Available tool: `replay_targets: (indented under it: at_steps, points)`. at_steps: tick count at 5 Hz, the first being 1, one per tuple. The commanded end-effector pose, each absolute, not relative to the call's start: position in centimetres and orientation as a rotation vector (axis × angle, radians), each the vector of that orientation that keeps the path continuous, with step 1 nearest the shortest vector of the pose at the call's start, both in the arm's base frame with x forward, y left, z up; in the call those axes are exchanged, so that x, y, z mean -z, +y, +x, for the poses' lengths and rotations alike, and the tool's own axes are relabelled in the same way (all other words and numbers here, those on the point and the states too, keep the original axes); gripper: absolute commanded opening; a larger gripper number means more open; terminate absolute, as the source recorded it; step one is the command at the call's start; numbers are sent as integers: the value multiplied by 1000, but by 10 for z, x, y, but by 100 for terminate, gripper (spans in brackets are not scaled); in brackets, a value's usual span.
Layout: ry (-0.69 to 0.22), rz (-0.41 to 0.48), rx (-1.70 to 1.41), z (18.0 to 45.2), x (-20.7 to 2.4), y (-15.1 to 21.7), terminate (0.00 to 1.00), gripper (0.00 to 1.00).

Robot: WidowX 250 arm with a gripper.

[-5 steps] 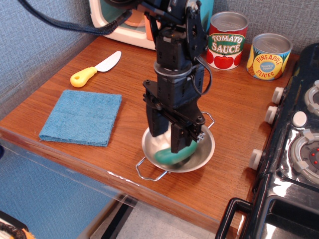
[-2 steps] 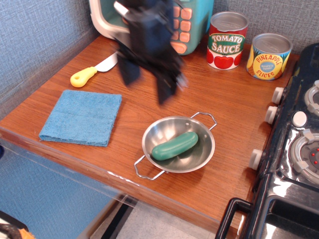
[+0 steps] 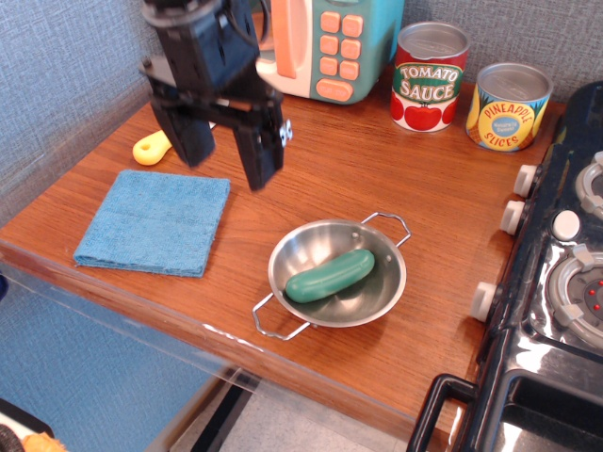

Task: Put the green sausage in the pot

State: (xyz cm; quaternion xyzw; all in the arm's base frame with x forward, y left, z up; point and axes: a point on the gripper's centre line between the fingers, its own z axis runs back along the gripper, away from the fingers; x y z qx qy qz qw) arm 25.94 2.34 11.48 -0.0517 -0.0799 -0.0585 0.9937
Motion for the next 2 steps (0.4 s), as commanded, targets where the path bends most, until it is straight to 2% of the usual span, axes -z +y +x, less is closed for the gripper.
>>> replay_targets:
  at_steps: [1,2]
  points:
    - [-145,-113,167,246,-114,23,0,100]
    - [-145,-113,167,246,-114,23,100,100]
